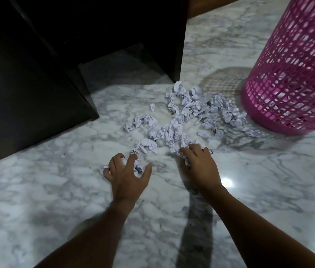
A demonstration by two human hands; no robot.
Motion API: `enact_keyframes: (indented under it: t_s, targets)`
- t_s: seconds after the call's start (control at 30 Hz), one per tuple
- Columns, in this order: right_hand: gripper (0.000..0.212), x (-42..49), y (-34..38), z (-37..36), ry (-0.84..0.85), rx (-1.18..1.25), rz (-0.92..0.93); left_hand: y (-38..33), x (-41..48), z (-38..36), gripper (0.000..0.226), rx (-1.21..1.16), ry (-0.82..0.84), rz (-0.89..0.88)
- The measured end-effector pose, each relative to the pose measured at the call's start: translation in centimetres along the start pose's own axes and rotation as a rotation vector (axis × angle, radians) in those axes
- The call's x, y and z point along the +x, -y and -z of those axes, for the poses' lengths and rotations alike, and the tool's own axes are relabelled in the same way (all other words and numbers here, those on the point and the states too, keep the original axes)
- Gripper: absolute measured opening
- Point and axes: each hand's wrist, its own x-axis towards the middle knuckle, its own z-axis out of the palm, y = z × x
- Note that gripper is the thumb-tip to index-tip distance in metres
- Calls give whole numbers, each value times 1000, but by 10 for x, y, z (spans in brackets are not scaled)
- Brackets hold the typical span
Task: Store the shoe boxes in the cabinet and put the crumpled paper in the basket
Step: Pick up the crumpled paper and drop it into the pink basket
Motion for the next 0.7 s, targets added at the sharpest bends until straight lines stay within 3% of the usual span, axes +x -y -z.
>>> enact_keyframes:
  t_s: [0.13, 0.3, 0.47, 0.7]
  targets:
    - [28, 1, -10, 0, 37, 85, 30, -2, 0, -3, 36, -26, -25, 10]
    - [30, 7, -3, 7, 59, 283, -161, -2, 11, -3, 12, -188, 14, -13]
    - [32, 7, 2, 19, 1, 376, -282, -9, 19, 4, 18, -255, 120, 53]
    - [34, 39, 18, 39, -177, 378, -114, -22, 32, 9, 18, -376, 62, -91]
